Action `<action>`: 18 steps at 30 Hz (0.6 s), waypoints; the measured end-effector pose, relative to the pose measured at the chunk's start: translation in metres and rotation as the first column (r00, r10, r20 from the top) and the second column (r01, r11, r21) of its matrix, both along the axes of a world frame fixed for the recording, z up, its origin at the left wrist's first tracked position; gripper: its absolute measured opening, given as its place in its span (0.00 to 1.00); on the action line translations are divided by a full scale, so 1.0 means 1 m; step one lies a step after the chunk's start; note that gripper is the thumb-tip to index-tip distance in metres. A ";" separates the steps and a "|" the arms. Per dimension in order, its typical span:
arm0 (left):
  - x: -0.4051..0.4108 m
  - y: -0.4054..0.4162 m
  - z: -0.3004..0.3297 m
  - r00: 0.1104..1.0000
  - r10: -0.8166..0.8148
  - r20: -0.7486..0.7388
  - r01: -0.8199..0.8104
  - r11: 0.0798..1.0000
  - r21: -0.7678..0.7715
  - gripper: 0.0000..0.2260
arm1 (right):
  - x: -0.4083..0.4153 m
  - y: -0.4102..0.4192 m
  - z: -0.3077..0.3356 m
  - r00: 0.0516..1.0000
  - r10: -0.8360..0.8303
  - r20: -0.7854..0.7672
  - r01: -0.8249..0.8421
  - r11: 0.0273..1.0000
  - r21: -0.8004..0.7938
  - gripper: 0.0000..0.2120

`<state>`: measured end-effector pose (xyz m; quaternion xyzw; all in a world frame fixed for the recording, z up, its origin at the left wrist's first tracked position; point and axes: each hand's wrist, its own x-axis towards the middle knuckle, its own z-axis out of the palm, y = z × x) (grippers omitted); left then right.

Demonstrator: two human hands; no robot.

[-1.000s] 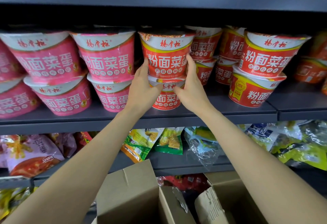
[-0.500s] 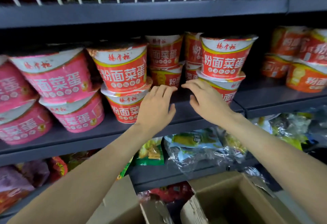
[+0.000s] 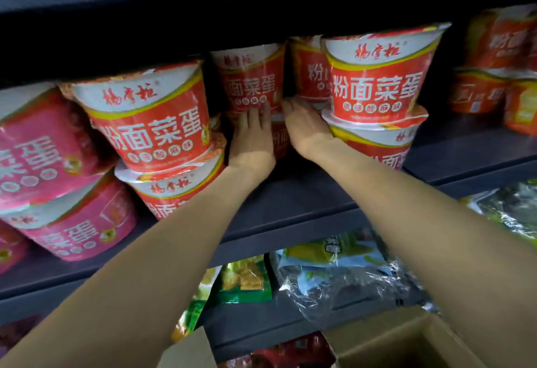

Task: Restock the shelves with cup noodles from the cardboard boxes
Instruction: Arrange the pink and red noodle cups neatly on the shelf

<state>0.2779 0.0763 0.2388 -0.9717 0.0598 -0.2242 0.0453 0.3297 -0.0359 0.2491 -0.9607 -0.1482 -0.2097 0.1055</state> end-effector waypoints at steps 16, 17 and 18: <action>-0.013 -0.002 -0.015 0.978 0.156 0.137 -0.169 0.982 0.089 0.37 | -0.023 -0.001 -0.007 0.959 0.084 0.270 -0.108 0.991 0.077 0.18; -0.015 -0.003 -0.018 0.975 0.151 0.163 -0.169 0.980 0.101 0.38 | -0.025 -0.001 -0.009 0.956 0.079 0.282 -0.117 0.985 0.123 0.18; -0.015 -0.004 -0.023 0.977 0.149 0.150 -0.167 0.979 0.118 0.38 | -0.026 -0.001 -0.010 0.955 0.070 0.289 -0.123 0.977 0.171 0.17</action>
